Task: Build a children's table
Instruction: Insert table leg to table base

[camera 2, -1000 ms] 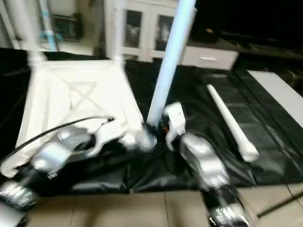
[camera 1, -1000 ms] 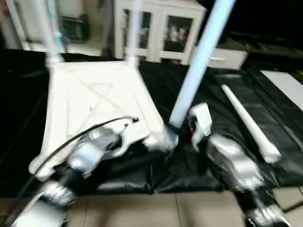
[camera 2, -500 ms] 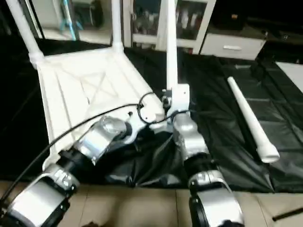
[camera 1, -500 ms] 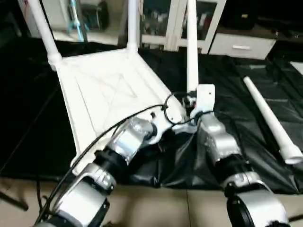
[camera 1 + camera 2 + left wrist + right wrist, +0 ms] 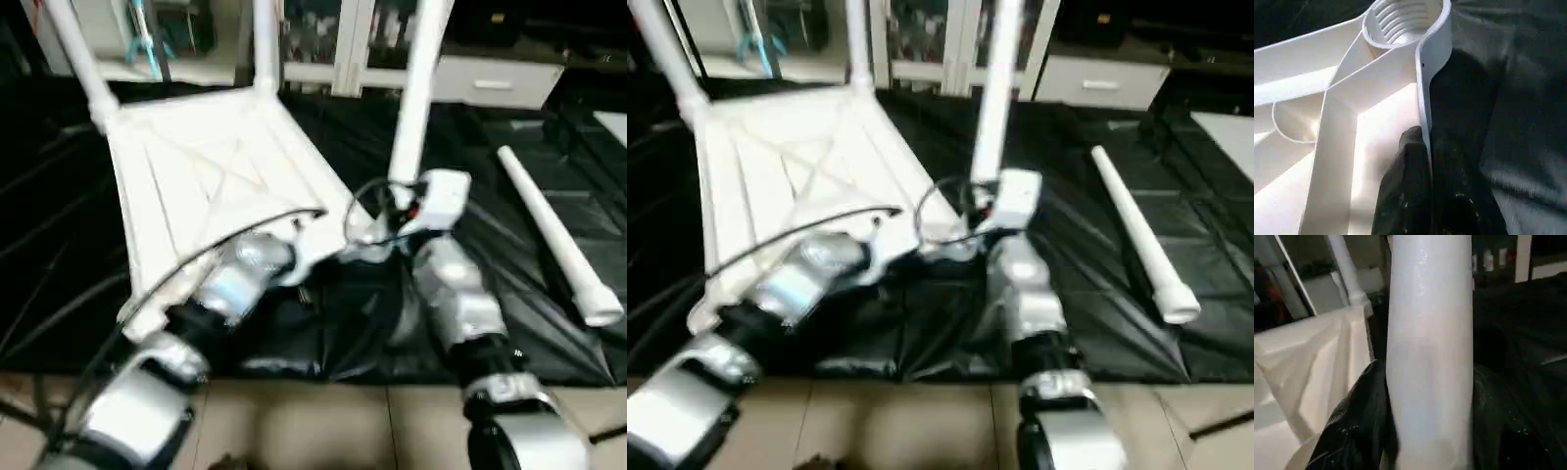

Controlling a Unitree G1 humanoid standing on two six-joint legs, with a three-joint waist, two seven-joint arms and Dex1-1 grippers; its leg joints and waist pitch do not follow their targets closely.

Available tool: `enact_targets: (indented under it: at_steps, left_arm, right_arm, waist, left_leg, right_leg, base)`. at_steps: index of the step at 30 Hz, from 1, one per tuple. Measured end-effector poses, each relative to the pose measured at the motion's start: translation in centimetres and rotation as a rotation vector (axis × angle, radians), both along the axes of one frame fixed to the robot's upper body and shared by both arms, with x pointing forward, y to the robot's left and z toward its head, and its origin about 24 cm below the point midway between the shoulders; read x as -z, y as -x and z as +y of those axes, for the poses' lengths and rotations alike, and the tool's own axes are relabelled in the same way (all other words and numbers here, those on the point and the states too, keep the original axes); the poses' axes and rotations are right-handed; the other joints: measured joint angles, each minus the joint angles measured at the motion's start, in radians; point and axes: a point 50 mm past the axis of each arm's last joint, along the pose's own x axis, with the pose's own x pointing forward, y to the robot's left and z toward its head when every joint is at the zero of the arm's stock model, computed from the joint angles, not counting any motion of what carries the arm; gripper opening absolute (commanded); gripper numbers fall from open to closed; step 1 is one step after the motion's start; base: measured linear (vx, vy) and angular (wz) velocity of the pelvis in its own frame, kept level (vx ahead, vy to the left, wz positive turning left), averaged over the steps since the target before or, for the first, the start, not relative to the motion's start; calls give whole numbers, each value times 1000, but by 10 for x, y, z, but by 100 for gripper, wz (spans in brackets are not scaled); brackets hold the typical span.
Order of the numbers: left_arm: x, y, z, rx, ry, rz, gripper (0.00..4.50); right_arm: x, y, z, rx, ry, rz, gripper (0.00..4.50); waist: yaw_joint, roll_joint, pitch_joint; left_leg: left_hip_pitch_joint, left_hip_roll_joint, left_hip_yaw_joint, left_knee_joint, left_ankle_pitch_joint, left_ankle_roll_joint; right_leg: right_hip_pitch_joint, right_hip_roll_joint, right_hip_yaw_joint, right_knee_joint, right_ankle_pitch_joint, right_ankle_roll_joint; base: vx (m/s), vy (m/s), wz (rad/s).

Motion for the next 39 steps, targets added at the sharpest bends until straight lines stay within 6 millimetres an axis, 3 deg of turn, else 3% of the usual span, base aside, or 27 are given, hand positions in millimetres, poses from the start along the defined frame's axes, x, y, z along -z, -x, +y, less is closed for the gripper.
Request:
enact_targets:
  at_steps: [7,9,11,13,17,20,22,24,27,32,39]
  left_arm:
    - [1,5,16,66,-24,-23,0]
    - [1,7,19,80,-20,-12,59]
    - [0,12,24,74,72,32,59]
    - [-12,16,28,62,255,92,80]
    - [-45,13,28,79,481,100,108]
    - [-69,3,41,23,692,114,138]
    - [-96,-10,48,-50,830,71,151]
    - [-126,-23,41,-107,955,27,168]
    - [-152,-29,24,-117,1084,23,199]
    - [-161,-39,3,-204,1119,86,243]
    - [-162,-37,-24,-206,1009,95,252]
  right_arm:
    - [-30,1,-21,-111,-52,-111,186]
    - [-32,6,-26,-182,-50,-119,186]
    - [-35,13,-32,-268,-50,-122,186]
    - [-39,20,-41,-339,-58,-122,186]
    - [-50,26,-35,-452,-94,-153,186]
    - [-51,35,-36,-575,-127,-143,186]
    - [-52,42,-35,-667,-184,-129,186]
    - [-55,50,-30,-769,-238,-123,186]
    - [-58,57,-22,-870,-249,-116,186]
    - [-52,63,-15,-940,-224,-86,186]
    - [-46,63,-12,-928,-170,-51,186]
  waist:
    - [2,0,0]
    - [3,0,0]
    - [3,-1,0]
    - [6,-8,4]
    - [5,-13,4]
    - [6,-17,6]
    - [7,-22,8]
    - [15,-24,8]
    - [26,-28,8]
    - [29,-37,8]
    - [32,-38,8]
  left_leg:
    - [0,1,1,4,-2,4]
    - [-1,1,1,5,-2,4]
    - [-1,1,2,6,-3,5]
    - [-3,1,2,9,-3,6]
    - [-2,2,2,14,-3,6]
    - [-2,3,2,19,-3,6]
    - [-2,4,2,23,-3,6]
    - [-2,5,2,26,-3,6]
    - [-1,4,3,29,-3,6]
    - [-2,5,2,31,-2,7]
    - [-3,5,2,32,-2,8]
  right_leg:
    - [-1,0,0,3,0,-1]
    - [0,-1,1,4,0,-1]
    - [0,-1,1,4,0,-1]
    - [-1,-1,0,5,0,-1]
    - [0,-1,1,7,1,-3]
    - [0,-1,1,12,2,-4]
    - [0,-1,1,16,2,-4]
    - [2,-1,1,16,3,-6]
    - [4,-2,1,16,4,-6]
    - [4,-2,0,18,5,-6]
    - [4,-3,0,18,6,-5]
  base:
    - [0,0,0]
    - [0,0,0]
    - [0,0,0]
    - [0,0,0]
    - [0,0,0]
    - [0,0,0]
    - [0,0,0]
    - [0,0,0]
    - [0,0,0]
    - [0,0,0]
    - [0,0,0]
